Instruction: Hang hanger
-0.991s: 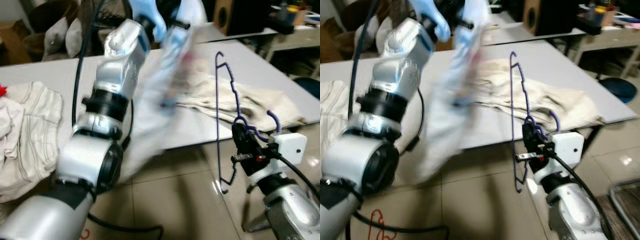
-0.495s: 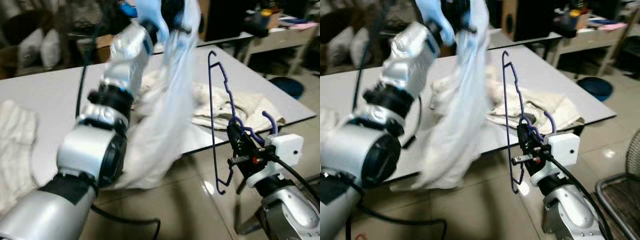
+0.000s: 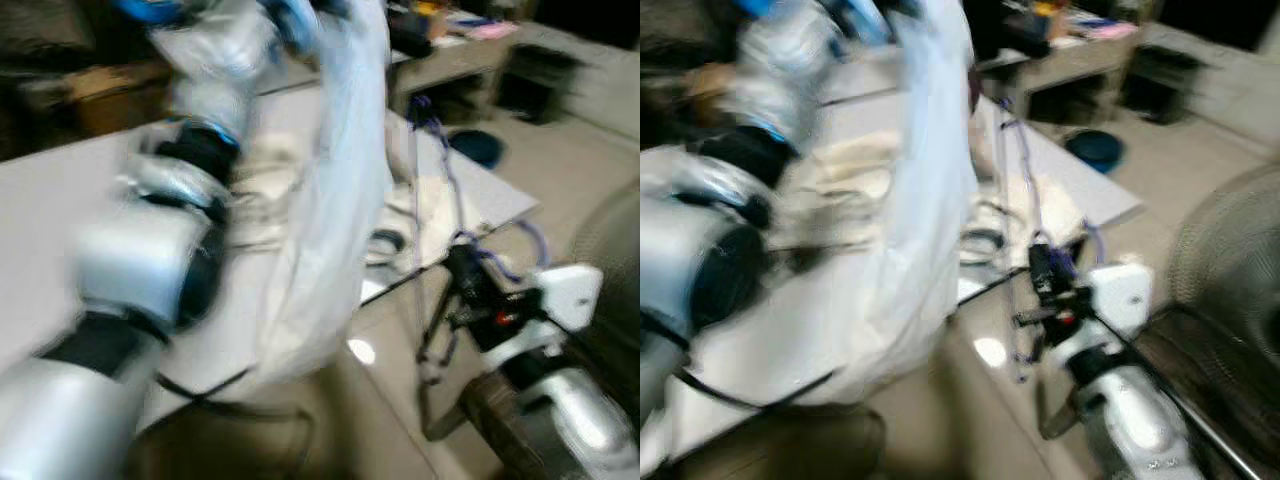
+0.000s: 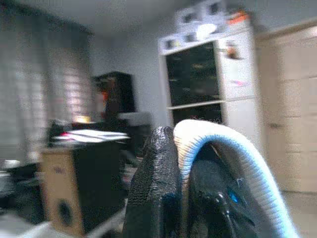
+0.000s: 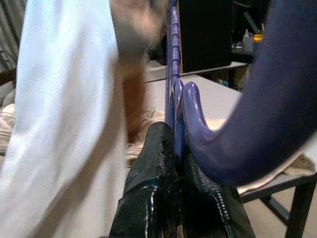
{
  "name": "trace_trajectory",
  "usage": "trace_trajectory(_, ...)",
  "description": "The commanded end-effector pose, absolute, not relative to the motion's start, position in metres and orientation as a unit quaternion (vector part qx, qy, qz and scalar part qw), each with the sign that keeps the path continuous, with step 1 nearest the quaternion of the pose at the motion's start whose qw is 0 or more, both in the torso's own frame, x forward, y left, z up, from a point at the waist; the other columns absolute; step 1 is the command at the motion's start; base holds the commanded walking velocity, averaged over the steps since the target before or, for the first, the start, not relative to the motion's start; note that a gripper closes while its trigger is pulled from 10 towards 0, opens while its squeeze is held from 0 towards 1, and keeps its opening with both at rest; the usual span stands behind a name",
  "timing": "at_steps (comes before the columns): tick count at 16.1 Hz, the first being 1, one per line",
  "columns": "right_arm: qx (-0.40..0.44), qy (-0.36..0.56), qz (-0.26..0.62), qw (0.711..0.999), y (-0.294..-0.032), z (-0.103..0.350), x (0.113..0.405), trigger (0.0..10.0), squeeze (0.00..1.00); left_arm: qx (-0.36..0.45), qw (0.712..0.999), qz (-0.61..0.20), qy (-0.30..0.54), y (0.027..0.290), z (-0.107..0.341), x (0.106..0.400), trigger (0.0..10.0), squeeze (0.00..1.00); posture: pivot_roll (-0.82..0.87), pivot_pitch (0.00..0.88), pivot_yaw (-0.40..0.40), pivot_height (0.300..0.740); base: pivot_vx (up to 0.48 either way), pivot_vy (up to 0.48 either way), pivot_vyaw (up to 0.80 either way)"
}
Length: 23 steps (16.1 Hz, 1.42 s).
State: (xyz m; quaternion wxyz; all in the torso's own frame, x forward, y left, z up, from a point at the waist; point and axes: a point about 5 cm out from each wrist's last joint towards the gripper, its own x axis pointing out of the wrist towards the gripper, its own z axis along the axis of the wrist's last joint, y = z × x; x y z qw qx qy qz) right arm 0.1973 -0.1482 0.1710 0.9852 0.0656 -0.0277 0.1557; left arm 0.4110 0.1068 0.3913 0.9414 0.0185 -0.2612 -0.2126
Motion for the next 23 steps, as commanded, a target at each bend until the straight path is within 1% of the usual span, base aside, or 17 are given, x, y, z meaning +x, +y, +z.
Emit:
trace_trajectory(1, 0.057, -0.031, 0.145, 0.987, -0.153, 0.172, 0.198, 10.0, 0.00, 0.041, 0.935, -0.197, -0.292, 0.103, 0.419, 0.405, 10.0, 0.00, -0.12, 0.000, 0.060, 0.740, 0.274, 0.000, -0.80)
trace_trajectory(4, 0.060, -0.033, 0.144, 0.987, -0.152, 0.173, 0.197, 10.0, 0.00, 0.077, 0.934, -0.091, -0.336, 0.143, 0.466, 0.392, 10.0, 0.00, -0.13, 0.000, 0.075, 0.740, 0.173, 0.000, -0.80)
trace_trajectory(5, 0.060, -0.029, 0.147, 0.987, -0.151, 0.171, 0.195, 10.0, 0.00, 0.094, 0.934, -0.054, -0.341, 0.159, 0.474, 0.389, 10.0, 0.00, -0.12, 0.000, 0.079, 0.740, 0.000, 0.000, 0.00)
trace_trajectory(6, 0.063, -0.020, 0.155, 0.986, -0.148, 0.169, 0.193, 10.0, 0.00, 0.112, 0.934, -0.044, -0.336, 0.167, 0.472, 0.389, 10.0, 0.00, -0.12, 0.000, 0.081, 0.740, 0.000, 0.000, 0.00)
trace_trajectory(7, 0.061, -0.016, 0.158, 0.985, -0.147, 0.168, 0.192, 10.0, 0.00, 0.131, 0.939, -0.039, -0.315, 0.173, 0.459, 0.394, 10.0, 0.00, -0.12, 0.000, 0.078, 0.740, 0.000, 0.000, 0.00)
trace_trajectory(9, 0.061, -0.011, 0.168, 0.984, -0.145, 0.165, 0.192, 10.0, 0.00, 0.214, 0.955, -0.016, -0.205, 0.186, 0.396, 0.414, 10.0, 0.00, -0.11, 0.000, 0.065, 0.740, 0.000, 0.000, 0.00)
trace_trajectory(10, 0.060, -0.008, 0.173, 0.983, -0.144, 0.165, 0.191, 10.0, 0.00, 0.254, 0.955, 0.000, -0.153, 0.194, 0.365, 0.420, 10.0, 0.00, -0.11, 0.000, 0.060, 0.740, 0.000, 0.000, 0.00)
trace_trajectory(11, 0.060, -0.008, 0.175, 0.983, -0.143, 0.165, 0.191, 10.0, 0.00, 0.272, 0.952, 0.004, -0.137, 0.197, 0.354, 0.421, 10.0, 0.00, -0.11, 0.000, 0.060, 0.740, 0.000, 0.000, 0.00)
trace_trajectory(13, 0.058, -0.005, 0.182, 0.982, -0.142, 0.164, 0.190, 10.0, 0.00, 0.300, 0.954, 0.006, -0.027, 0.216, 0.288, 0.422, 10.0, 0.00, -0.11, 0.000, 0.052, 0.740, 0.000, 0.000, 0.00)
trace_trajectory(14, 0.056, -0.001, 0.186, 0.981, -0.143, 0.163, 0.189, 10.0, 0.00, 0.297, 0.955, -0.008, 0.017, 0.222, 0.259, 0.419, 10.0, 0.00, -0.11, 0.000, 0.048, 0.740, 0.000, 0.000, 0.00)
trace_trajectory(15, 0.054, 0.003, 0.191, 0.980, -0.143, 0.162, 0.189, 10.0, 0.00, 0.303, 0.952, -0.025, 0.043, 0.223, 0.240, 0.417, 10.0, 0.00, -0.11, 0.000, 0.047, 0.740, 0.000, 0.000, 0.00)
trace_trajectory(18, 0.049, 0.007, 0.197, 0.979, -0.143, 0.160, 0.188, 10.0, 0.00, 0.283, 0.948, -0.104, 0.101, 0.214, 0.201, 0.409, 10.0, 0.00, -0.11, 0.000, 0.052, 0.740, 0.000, 0.000, 0.00)
trace_trajectory(19, 0.048, 0.006, 0.198, 0.979, -0.143, 0.160, 0.188, 10.0, 0.00, 0.274, 0.948, -0.112, 0.119, 0.214, 0.191, 0.406, 10.0, 0.00, -0.11, 0.000, 0.052, 0.740, 0.000, 0.000, 0.00)
trace_trajectory(20, 0.048, 0.006, 0.200, 0.979, -0.142, 0.159, 0.187, 10.0, 0.00, 0.275, 0.946, -0.113, 0.131, 0.218, 0.184, 0.404, 10.0, 0.00, -0.11, 0.000, 0.053, 0.740, 0.000, 0.000, 0.00)
trace_trajectory(21, 0.047, 0.008, 0.203, 0.978, -0.141, 0.159, 0.187, 10.0, 0.00, 0.278, 0.945, -0.096, 0.143, 0.230, 0.180, 0.400, 10.0, 0.00, -0.11, 0.000, 0.052, 0.740, 0.000, 0.000, 0.00)
trace_trajectory(22, 0.047, 0.009, 0.207, 0.977, -0.141, 0.158, 0.186, 10.0, 0.00, 0.263, 0.949, -0.092, 0.147, 0.236, 0.181, 0.398, 10.0, 0.00, -0.11, 0.000, 0.052, 0.740, 0.000, 0.000, 0.00)
trace_trajectory(23, 0.046, 0.011, 0.210, 0.976, -0.140, 0.158, 0.186, 10.0, 0.00, 0.249, 0.952, -0.099, 0.150, 0.240, 0.182, 0.397, 10.0, 1.00, -0.11, 0.000, 0.050, 0.740, 0.000, 0.000, 0.00)
